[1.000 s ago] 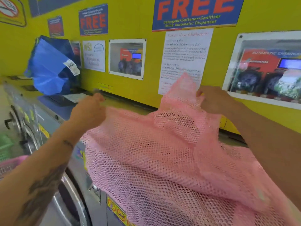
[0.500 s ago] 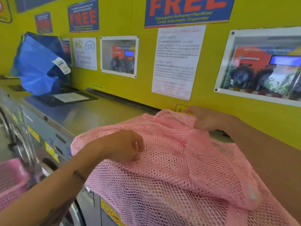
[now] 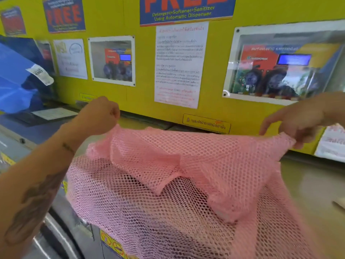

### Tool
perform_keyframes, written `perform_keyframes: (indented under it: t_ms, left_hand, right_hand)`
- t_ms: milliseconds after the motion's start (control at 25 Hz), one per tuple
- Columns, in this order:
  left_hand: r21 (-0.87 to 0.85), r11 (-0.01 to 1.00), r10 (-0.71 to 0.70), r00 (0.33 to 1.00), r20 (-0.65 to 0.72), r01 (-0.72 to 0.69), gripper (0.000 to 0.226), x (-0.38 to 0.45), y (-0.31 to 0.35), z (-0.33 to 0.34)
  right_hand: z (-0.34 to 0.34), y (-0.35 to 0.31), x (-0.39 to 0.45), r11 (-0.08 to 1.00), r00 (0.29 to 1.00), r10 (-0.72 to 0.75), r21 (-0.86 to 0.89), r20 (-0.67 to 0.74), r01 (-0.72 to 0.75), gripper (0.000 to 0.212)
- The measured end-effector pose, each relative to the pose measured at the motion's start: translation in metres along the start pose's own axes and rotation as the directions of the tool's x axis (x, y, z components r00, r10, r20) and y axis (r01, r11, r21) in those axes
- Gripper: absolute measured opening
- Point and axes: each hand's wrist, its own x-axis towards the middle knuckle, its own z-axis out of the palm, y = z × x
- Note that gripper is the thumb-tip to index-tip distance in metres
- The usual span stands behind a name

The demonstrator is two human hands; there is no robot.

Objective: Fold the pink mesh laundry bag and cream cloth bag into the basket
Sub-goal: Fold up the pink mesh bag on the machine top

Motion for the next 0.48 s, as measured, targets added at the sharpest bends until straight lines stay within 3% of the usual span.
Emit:
perform_keyframes:
  t_ms: [120, 240, 360, 480]
  left_hand:
    - [0.038, 0.983, -0.184, 0.981, 0.058, 0.182, 0.012, -0.013, 0.0, 0.011]
    - [0.204, 0.954, -0.281, 0.892, 0.353, 0.22, 0.056, -0.029, 0.017, 0.012]
    - [0.098, 0.973, -0.229, 0.859, 0.459, 0.207, 0.073, -0.041, 0.041, 0.019]
    - [-0.003, 0.998, -0.057, 0.847, 0.528, 0.068, 0.046, -0.044, 0.054, 0.027]
  right_hand:
    - [0.017, 0.011, 0.002, 1.0, 0.999, -0.01, 0.007, -0.037, 0.01, 0.05]
    - [0.03, 0.004, 0.015, 0.988, 0.97, -0.154, -0.055, -0.186, 0.146, 0.046]
    - [0.043, -0.031, 0.016, 0.947, 0.925, -0.319, -0.117, -0.207, 0.3, 0.041]
    - [0.055, -0.086, 0.025, 0.882, 0.852, -0.465, -0.213, -0.241, 0.421, 0.037]
